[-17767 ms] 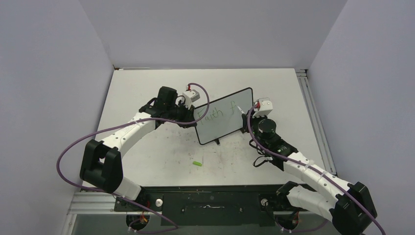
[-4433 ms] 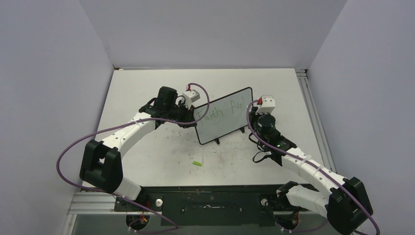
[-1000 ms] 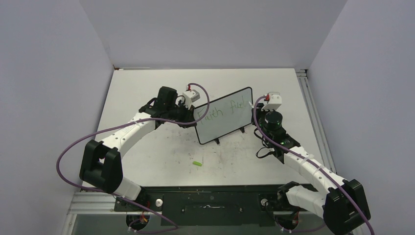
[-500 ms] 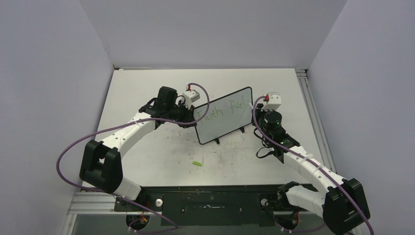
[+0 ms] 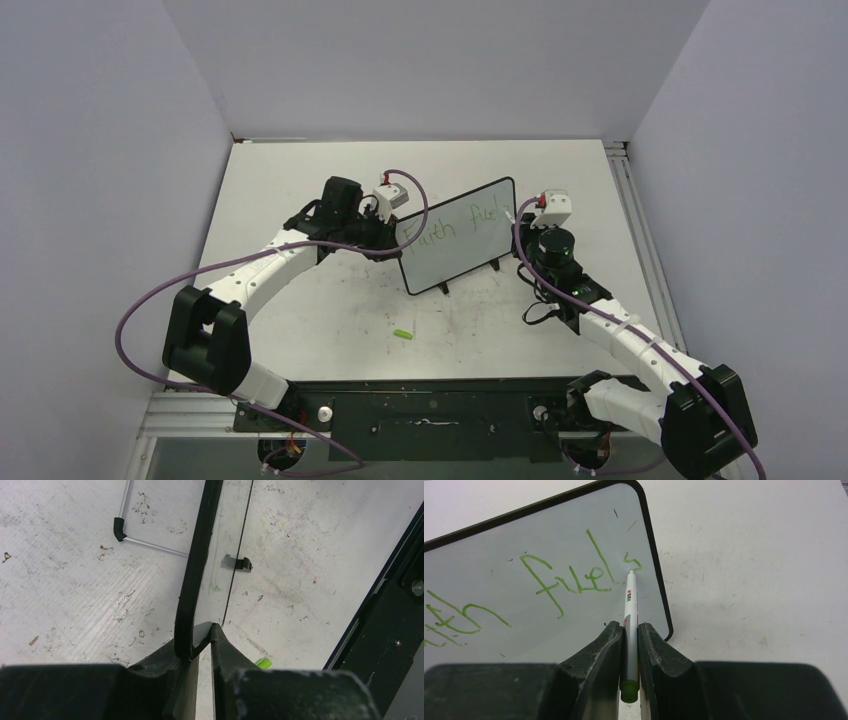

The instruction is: Write a sentence on the whiteboard

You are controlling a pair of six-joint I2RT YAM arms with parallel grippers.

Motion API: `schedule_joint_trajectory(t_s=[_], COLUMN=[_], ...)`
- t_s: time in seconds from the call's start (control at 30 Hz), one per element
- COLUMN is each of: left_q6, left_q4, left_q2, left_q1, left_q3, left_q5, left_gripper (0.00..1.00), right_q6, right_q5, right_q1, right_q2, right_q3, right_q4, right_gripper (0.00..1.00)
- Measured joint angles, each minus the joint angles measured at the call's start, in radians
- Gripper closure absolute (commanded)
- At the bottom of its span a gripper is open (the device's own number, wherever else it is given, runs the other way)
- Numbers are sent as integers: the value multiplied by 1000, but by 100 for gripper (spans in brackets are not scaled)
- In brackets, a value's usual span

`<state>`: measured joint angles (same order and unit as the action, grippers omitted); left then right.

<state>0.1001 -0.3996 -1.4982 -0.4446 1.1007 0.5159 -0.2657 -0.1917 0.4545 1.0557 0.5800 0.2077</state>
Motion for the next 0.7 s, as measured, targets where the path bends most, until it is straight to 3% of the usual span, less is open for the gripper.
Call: schedule_joint_trajectory(t_s=[0.7], left_q6=[1], left_q4=[0], left_q2=[0], left_q1=[0], left_q3=[0], left_q5=[-4], left_gripper=[100], right_q6=[-35], right_q5=[-74], right_q1=[21], right_q2=[-134], right_q3=[-5], right_q4=[-101], right_gripper=[95])
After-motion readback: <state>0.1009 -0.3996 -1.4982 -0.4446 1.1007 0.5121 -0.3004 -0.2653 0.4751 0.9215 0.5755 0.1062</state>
